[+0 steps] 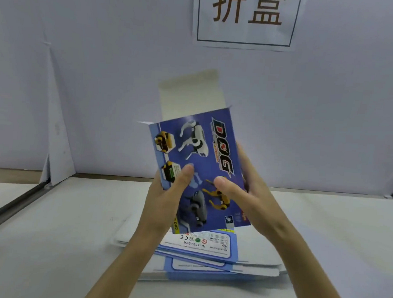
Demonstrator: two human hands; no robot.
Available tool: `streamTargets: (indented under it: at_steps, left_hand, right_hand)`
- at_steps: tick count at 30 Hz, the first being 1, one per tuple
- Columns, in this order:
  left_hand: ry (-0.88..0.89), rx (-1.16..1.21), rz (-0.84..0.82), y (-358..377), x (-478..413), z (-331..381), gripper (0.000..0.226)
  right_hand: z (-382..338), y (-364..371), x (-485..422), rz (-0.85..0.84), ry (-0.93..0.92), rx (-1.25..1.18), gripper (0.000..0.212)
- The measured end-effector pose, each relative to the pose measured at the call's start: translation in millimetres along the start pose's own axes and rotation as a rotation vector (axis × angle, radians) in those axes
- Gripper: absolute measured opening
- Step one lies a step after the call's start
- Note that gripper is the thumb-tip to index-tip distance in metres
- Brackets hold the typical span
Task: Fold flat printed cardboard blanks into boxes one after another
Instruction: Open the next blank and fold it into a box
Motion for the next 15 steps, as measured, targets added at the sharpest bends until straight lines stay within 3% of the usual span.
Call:
streamTargets:
  at_steps: [3, 6, 8, 11, 15]
  left_hand:
    - [0.01, 0.093, -0.065, 11.1, 4.0, 26.6, 0.072]
    - [0.068, 0.038, -0.127, 21.9, 11.1, 44.4, 0.044]
    - [0.101, 0.015, -0.054, 17.4, 12.1, 50.3, 0.028]
    - [0.155, 0.001, 0.027, 7.1, 11.1, 60.6, 0.02]
    - [0.134, -0.038, -0.056, 7.2, 6.8, 60.3, 0.022]
  right_hand:
    - [-21.0, -12.1, 2.4, 0.133, -0.116, -0.243, 0.062]
    - [-30.8, -21.9, 5.4, 0.184, -0.166, -0.362, 0.055]
    - [-29.1, -20.4, 6.2, 0.139, -0.141, -0.313, 0.065]
    - [-18.8, -14.9, 7.0, 0.069, -0.057, -0.245, 0.074]
    - [-22.5, -14.5, 7.1, 0.069, -0.089, -0.221, 0.077]
Point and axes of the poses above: each hand's wrist, its own x-axis away from the middle knuckle, its own y-axis out of the palm, z = x × y, the point moved 10 cm from there along -x, towards the middle knuckle, and after that the axes turned 6 degrees about y, right-handed, at the moved point
